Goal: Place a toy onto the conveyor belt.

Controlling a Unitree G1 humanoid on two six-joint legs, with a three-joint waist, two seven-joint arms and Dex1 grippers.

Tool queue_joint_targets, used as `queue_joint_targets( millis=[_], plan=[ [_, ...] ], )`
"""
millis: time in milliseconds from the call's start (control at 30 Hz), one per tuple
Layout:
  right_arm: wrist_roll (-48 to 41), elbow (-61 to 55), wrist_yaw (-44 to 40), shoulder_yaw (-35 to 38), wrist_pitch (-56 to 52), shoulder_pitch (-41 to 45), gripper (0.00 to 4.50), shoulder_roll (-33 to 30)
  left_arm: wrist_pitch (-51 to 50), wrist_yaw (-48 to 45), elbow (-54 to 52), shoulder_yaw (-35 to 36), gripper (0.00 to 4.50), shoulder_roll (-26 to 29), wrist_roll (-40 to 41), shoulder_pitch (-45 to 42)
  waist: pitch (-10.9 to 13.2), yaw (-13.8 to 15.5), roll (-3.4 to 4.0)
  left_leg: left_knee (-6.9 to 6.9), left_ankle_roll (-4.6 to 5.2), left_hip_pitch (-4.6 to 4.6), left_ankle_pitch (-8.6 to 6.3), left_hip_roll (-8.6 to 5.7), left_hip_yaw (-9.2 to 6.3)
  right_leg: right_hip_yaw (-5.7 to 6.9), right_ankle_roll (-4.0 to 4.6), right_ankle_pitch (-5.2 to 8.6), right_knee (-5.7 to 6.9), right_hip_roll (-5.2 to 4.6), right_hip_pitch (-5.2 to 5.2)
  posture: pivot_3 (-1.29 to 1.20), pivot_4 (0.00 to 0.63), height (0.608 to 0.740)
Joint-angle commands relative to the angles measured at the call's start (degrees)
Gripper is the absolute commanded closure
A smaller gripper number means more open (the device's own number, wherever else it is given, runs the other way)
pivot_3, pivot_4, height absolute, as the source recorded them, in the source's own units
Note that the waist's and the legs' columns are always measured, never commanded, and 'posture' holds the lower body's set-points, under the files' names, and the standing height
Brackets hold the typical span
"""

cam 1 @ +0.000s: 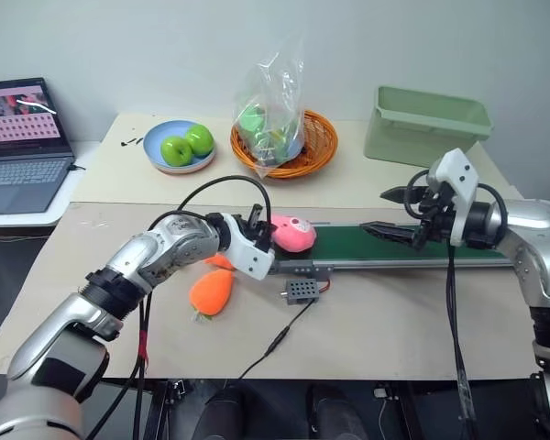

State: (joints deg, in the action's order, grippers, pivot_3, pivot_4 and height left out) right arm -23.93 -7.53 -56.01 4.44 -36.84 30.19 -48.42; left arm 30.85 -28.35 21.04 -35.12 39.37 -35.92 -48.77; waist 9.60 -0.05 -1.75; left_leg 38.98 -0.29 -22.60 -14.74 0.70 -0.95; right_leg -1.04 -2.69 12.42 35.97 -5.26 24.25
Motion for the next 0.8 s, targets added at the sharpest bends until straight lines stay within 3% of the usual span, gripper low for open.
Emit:
queue_joint_targets(
  millis=[33,200,233,500,600,667,800],
  plan=[
    [-1.47,-3.13,1.32,3.84,-0.55,-0.74,0.0,-1.09,4.6,2.07,6.47,-0.21,4.44,-1.12,-2.96,-3.37,0.0,0.08,0.0,0.0,0.0,0.0,0.0,0.0,0.0,0.0,0.0,0.0,0.0,0.0,0.0,0.0,0.15,0.74],
    [-1.73,-4.09,2.35,4.48,-0.75,-1.72,0.0,-0.93,8.82,1.05,13.54,-0.06,4.44,-2.83,-3.38,-4.41,0.0,-0.01,0.0,0.0,0.0,0.0,0.0,0.0,0.0,0.0,-0.01,0.0,0.01,0.0,-0.01,0.0,0.15,0.74],
    [-1.77,-4.09,2.52,4.44,-0.66,-1.79,0.0,-0.9,9.23,0.91,14.36,-0.13,3.81,-2.84,-3.88,-4.52,0.0,-0.03,0.0,0.0,0.0,0.0,0.0,0.0,0.0,0.0,-0.02,0.0,0.02,0.0,0.0,0.0,0.15,0.74],
    [-1.92,-3.37,2.72,3.81,-0.12,-1.49,0.0,-0.8,7.59,-7.84,11.45,4.77,1.08,-3.88,6.06,-3.07,0.0,-0.04,0.0,0.01,0.01,-0.03,0.0,0.01,-0.01,0.01,-0.02,0.0,0.06,-0.01,0.0,0.0,0.15,0.74],
    [-1.79,-2.86,2.62,3.42,0.16,-1.03,0.0,-0.59,1.7,-13.63,7.18,8.22,0.04,-4.88,13.53,-1.82,0.0,-0.05,0.0,0.02,0.01,-0.05,0.0,0.0,-0.03,0.03,-0.03,-0.01,0.11,0.0,0.01,0.0,0.15,0.74],
    [-1.69,-2.58,2.54,3.21,0.31,-0.78,0.0,-0.5,-4.06,-18.35,3.03,10.45,0.04,-5.42,19.1,-0.51,0.0,-0.11,0.0,0.04,0.01,-0.05,0.0,0.01,-0.04,0.03,-0.03,-0.01,0.11,0.0,0.01,0.0,0.15,0.74],
    [-1.83,-2.44,1.56,3.06,0.34,-0.66,0.0,-1.11,-25.18,-28.12,-9.87,16.01,0.04,-6.48,33.03,3.87,0.0,-0.49,0.0,0.05,0.01,-0.05,0.0,0.02,-0.07,0.03,-0.03,-0.01,0.14,0.0,0.0,0.0,0.15,0.74]
  ],
)
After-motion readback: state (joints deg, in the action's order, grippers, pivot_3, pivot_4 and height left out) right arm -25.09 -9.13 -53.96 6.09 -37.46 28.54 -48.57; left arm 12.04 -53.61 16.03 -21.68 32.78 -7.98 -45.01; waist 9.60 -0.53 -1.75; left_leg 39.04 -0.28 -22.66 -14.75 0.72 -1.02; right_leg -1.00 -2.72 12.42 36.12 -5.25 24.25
